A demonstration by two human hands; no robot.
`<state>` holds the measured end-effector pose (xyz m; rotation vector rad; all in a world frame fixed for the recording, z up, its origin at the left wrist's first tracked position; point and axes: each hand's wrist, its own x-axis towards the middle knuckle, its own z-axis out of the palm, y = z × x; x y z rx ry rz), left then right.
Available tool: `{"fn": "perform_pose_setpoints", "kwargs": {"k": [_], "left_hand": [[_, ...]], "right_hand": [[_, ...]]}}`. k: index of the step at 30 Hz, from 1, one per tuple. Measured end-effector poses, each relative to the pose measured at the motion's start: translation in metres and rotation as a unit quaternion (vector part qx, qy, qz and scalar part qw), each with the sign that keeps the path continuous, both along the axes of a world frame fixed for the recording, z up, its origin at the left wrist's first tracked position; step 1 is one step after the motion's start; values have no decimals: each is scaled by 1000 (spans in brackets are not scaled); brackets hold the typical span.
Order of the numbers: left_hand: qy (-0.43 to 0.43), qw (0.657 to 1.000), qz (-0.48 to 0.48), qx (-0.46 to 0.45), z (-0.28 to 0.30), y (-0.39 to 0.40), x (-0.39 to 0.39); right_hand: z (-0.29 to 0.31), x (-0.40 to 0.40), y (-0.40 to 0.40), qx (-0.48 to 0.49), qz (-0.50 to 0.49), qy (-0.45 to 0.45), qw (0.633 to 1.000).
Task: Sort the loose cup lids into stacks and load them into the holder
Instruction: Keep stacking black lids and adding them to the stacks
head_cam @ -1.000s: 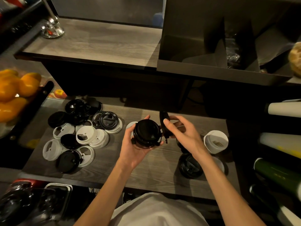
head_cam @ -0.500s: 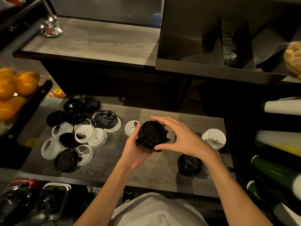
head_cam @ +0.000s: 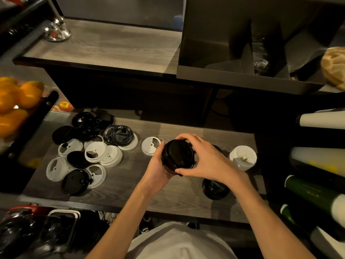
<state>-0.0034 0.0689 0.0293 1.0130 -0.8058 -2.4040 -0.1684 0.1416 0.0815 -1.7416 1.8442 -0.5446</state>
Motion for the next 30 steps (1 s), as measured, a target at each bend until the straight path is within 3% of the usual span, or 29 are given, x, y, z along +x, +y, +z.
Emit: {"fn": "perform_pose_setpoints", "kwargs": {"k": [5,10,20,30], "left_hand": [[30,999,13,2,2,2,1],[96,995,27,6,2,2,10],[62,990,-21,-126,9,5,12],[59,979,-32,-194,12,9,15]], "right_hand": [[-6,4,7,-24,-73,-108,991],[-7,2,17,-72,-188,-213,956],[-2,16,15,-41,-162,-196,966],[2,13,18,-28,-144,-201,968]]}}
